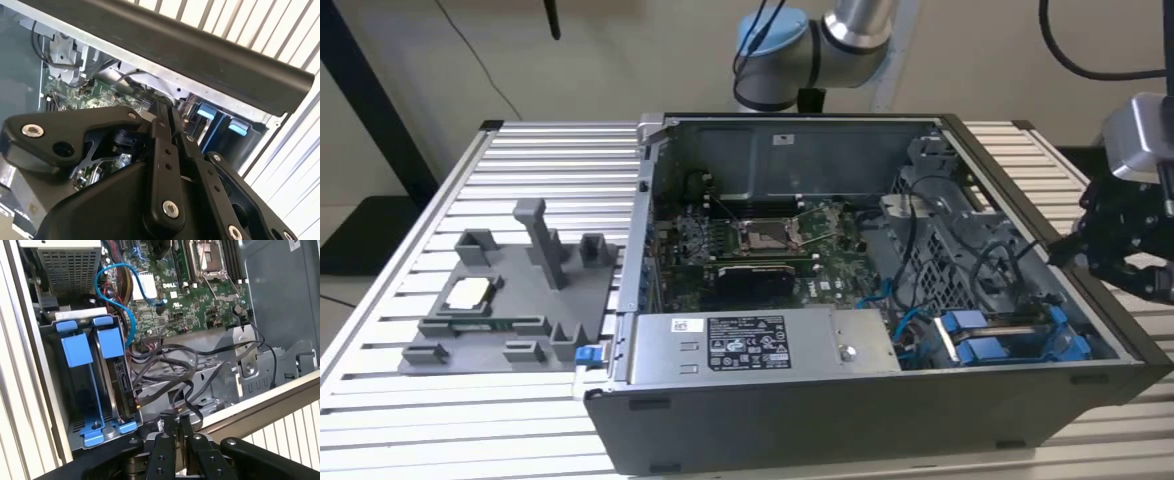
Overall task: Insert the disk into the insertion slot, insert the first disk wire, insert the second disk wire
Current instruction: 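Insert the second disk wire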
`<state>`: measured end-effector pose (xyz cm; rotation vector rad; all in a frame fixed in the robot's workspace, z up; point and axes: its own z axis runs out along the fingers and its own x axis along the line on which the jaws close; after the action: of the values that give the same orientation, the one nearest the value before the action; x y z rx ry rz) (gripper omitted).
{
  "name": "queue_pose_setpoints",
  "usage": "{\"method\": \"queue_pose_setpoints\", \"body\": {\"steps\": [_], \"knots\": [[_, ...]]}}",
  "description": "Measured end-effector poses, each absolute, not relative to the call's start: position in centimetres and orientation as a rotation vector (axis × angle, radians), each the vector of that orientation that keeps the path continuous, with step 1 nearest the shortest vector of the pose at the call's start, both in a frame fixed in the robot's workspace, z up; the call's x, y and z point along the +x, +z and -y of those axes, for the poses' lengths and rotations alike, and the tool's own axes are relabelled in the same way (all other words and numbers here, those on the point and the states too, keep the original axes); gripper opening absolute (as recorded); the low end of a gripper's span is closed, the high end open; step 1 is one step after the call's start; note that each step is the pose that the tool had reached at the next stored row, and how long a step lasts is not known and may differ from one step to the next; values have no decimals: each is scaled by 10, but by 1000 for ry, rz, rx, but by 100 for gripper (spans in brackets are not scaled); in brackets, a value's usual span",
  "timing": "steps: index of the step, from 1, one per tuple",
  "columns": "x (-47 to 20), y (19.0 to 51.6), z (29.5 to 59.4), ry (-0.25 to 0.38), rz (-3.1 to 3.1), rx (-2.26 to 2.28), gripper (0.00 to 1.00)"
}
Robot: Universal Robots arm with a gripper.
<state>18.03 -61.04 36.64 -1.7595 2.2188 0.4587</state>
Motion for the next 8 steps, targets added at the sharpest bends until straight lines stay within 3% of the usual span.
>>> {"method": "queue_pose_setpoints", "body": {"steps": [8], "knots": [[162,372,597,463,-2216,-1757,16]]}}
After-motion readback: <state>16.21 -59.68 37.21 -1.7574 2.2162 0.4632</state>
